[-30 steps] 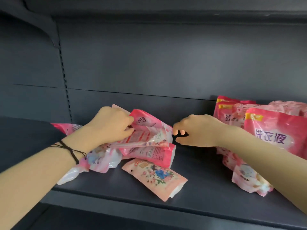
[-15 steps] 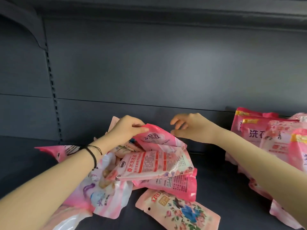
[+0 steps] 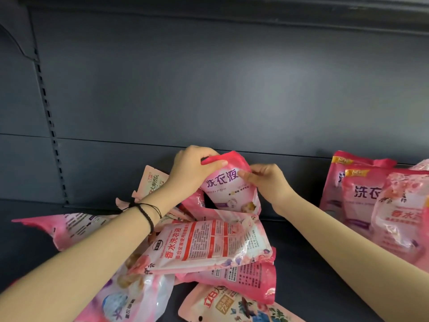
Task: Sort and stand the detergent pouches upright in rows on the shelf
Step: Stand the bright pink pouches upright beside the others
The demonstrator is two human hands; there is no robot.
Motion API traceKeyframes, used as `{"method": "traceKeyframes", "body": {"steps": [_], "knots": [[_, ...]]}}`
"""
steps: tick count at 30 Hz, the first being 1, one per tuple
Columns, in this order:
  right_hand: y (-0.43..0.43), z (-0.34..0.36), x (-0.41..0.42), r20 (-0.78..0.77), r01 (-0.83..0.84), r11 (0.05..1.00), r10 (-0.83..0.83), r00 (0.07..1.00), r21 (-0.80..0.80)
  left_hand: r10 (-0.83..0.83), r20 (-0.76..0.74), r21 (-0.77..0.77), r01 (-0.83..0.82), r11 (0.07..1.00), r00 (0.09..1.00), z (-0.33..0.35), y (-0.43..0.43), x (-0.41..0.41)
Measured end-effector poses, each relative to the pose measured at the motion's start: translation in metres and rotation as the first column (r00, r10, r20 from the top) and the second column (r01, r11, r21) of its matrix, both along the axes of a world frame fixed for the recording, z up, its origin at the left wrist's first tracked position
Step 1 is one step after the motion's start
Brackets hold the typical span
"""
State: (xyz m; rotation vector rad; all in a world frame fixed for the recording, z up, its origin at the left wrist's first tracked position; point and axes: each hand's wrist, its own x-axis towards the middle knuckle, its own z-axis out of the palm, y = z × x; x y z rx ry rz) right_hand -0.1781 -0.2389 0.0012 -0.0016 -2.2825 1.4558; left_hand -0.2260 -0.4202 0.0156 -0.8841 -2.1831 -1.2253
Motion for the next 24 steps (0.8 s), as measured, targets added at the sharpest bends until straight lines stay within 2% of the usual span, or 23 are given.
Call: {"method": "traceKeyframes", "body": {"steps": [3, 5, 8, 13, 18, 21, 24], "knots": [[0.002, 0.002, -0.004, -0.064, 0.028, 0.983, -0.04, 0.997, -0.181, 0.089, -0.029, 0.087, -0.087, 0.992, 0.996, -0.005, -0.008, 0.001], [0.004, 0.006, -0.004, -0.086, 0.023, 0.959, -0.049, 0.995, -0.284, 0.09, 0.1, 0.159, -0.105, 0.982, 0.991, -0.01, -0.014, -0.002], [0.005, 0.011, -0.002, -0.133, 0.006, 0.94, -0.054, 0.99, -0.341, 0.043, 0.31, 0.209, -0.112, 0.972, 0.95, -0.016, -0.019, -0.008], [0.001, 0.025, 0.005, -0.233, -0.03, 0.908, -0.075, 0.97, -0.417, -0.119, 0.498, 0.218, 0.009, 0.976, 0.859, -0.017, -0.015, -0.005], [-0.013, 0.049, 0.029, -0.33, -0.123, 0.88, -0.04, 0.943, -0.458, -0.305, 0.442, 0.324, 0.167, 0.931, 0.843, -0.008, 0.003, 0.012], [-0.021, 0.062, 0.047, -0.354, -0.114, 0.855, -0.084, 0.932, -0.506, -0.497, 0.4, 0.495, 0.274, 0.824, 0.77, 0.007, 0.015, 0.032], [-0.024, 0.071, 0.069, -0.348, -0.051, 0.839, -0.169, 0.922, -0.542, -0.58, 0.328, 0.552, 0.347, 0.758, 0.746, 0.026, 0.023, 0.057]]}}
